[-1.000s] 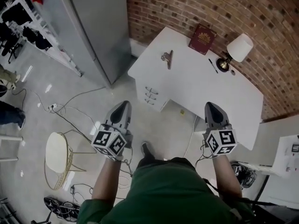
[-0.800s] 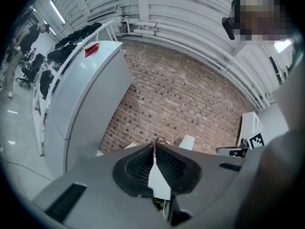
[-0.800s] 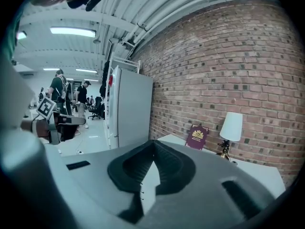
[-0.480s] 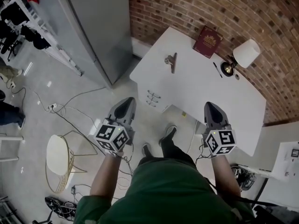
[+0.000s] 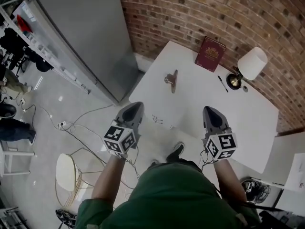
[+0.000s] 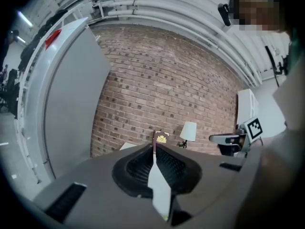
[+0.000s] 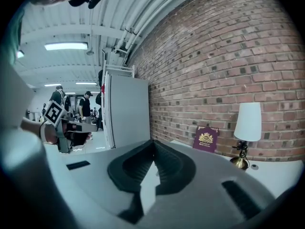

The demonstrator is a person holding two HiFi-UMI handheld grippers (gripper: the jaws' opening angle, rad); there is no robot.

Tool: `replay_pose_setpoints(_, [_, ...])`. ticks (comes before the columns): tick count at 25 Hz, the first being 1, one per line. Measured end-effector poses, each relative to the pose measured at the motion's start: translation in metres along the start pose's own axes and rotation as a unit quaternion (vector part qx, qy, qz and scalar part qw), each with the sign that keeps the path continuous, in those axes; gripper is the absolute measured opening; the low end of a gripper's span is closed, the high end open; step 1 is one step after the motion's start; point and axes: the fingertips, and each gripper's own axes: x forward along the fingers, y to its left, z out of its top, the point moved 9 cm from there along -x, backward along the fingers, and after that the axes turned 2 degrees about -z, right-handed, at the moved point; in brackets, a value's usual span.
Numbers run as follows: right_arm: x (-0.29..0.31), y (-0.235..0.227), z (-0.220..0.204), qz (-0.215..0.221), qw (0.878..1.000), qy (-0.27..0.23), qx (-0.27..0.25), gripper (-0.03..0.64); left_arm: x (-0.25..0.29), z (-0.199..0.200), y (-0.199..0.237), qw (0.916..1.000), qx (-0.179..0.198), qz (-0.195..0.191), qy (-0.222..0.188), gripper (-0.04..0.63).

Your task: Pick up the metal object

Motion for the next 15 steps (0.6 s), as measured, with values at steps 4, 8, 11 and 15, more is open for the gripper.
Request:
replay_pose_setpoints(4, [0.022,-0.043,-0.003,0.000,1.000,0.000,0.021,0.003,0.055,-0.013,0.000,0.9975,0.040,-0.007,0.058,0.011])
replay_pose_setpoints(8, [0.038,-0.081,-0.005,0.005,0.999,0.000,0.039,0.003,0.097,-0.014,-0.007,0.9952,0.047,-0.007,0.085,0.012])
replay_pose_setpoints(11, [0.045,-0.101,-0.011,0.010,0.998,0.006,0.055,0.003,0.124,-0.013,-0.006,0.9931,0.058,-0.008,0.102,0.145])
replay_pose_setpoints(15, [0.049,-0.117,-0.018,0.008,0.998,0.017,0.064,0.003,0.156,-0.012,0.000,0.9837,0.081,-0.038,0.156,0.187])
